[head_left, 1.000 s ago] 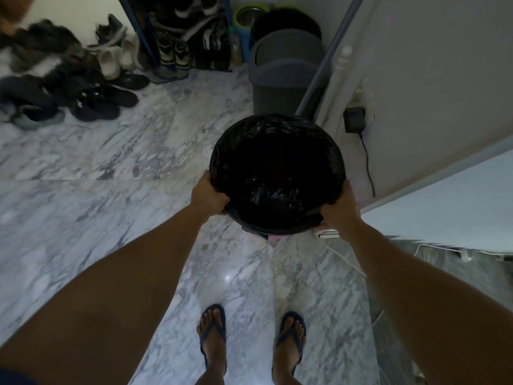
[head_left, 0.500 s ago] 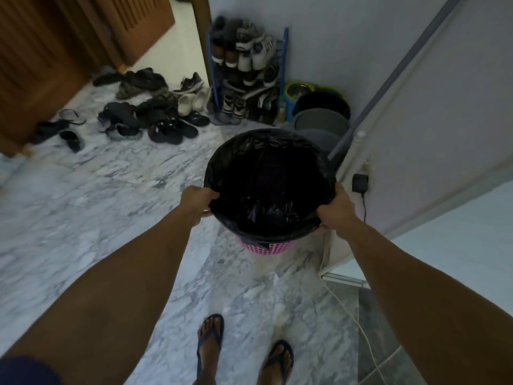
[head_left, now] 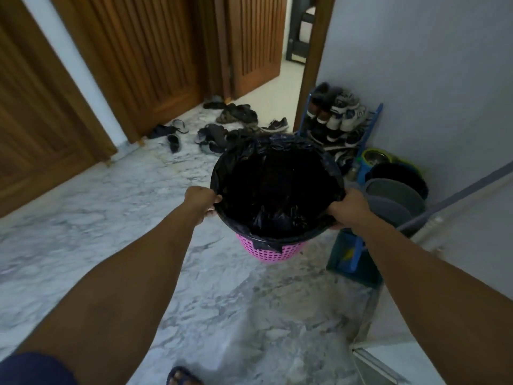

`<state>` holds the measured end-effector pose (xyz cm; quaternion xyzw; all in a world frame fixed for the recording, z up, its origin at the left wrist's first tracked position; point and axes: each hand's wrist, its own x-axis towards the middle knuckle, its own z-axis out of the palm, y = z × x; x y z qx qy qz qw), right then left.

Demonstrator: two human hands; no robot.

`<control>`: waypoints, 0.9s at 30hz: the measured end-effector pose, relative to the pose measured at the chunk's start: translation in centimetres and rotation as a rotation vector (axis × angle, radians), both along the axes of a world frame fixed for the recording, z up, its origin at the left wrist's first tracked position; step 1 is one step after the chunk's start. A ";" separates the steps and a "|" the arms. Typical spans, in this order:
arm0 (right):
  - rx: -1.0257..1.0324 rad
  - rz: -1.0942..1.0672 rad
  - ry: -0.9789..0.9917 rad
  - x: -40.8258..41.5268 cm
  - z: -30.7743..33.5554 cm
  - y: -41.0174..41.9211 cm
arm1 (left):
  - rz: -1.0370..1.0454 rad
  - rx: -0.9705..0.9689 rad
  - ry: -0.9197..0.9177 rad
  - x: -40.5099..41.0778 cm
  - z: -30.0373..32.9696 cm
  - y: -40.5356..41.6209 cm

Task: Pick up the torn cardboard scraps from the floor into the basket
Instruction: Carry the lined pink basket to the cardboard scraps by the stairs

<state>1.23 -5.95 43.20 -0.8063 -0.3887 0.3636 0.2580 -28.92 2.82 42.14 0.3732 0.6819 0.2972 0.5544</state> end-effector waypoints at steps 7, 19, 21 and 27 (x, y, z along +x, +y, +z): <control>-0.026 0.091 0.073 -11.6 5.7 6.9 | 0.152 0.025 -0.040 -12.8 3.5 2.2; -0.076 0.397 0.254 -37.7 8.7 18.8 | 0.373 0.041 -0.134 -40.3 6.0 1.7; -0.094 0.441 0.293 -42.2 8.7 19.9 | 0.437 0.058 -0.141 -44.4 5.9 0.8; -0.107 0.519 0.393 -56.2 8.9 20.9 | 0.660 0.146 -0.213 -55.3 5.6 -4.0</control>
